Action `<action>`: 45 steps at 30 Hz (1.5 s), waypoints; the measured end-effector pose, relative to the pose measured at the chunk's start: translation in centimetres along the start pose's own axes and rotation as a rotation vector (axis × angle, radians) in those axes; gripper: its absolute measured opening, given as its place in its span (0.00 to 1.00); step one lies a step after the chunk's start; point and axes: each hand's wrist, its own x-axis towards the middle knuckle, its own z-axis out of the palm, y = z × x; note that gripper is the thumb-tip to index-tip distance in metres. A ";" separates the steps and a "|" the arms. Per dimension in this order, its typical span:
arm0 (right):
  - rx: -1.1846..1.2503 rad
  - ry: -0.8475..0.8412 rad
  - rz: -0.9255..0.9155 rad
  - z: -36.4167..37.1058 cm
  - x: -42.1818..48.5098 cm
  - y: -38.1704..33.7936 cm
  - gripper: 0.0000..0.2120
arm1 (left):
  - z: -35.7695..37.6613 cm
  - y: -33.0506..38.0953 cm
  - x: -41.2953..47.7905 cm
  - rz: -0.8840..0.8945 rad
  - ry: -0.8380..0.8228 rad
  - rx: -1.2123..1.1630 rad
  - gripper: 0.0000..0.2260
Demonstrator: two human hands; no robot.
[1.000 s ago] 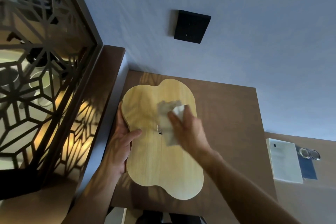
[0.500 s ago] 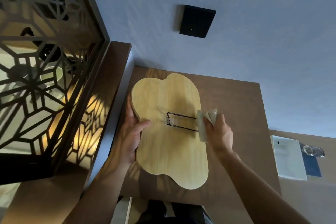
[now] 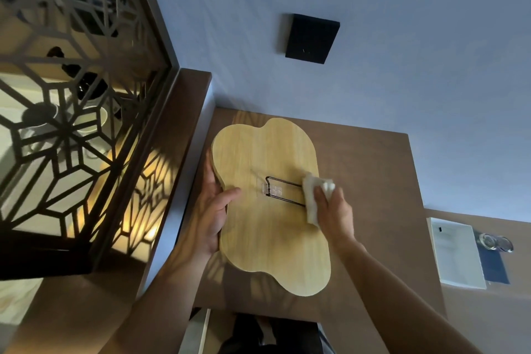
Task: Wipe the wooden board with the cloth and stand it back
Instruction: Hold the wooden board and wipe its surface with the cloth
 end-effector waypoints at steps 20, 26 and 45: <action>-0.091 -0.012 -0.017 -0.1 0.7 0.3 0.19 | 0.0 -0.2 -0.1 -0.039 -0.018 -0.077 0.45; -0.191 0.101 -0.120 -3.2 1.3 -0.1 0.17 | 0.2 0.0 0.0 -0.034 -0.023 -0.050 0.44; -0.209 0.115 -0.123 -2.5 0.5 -0.1 0.16 | 0.2 -0.2 -0.3 -0.039 0.009 -0.055 0.41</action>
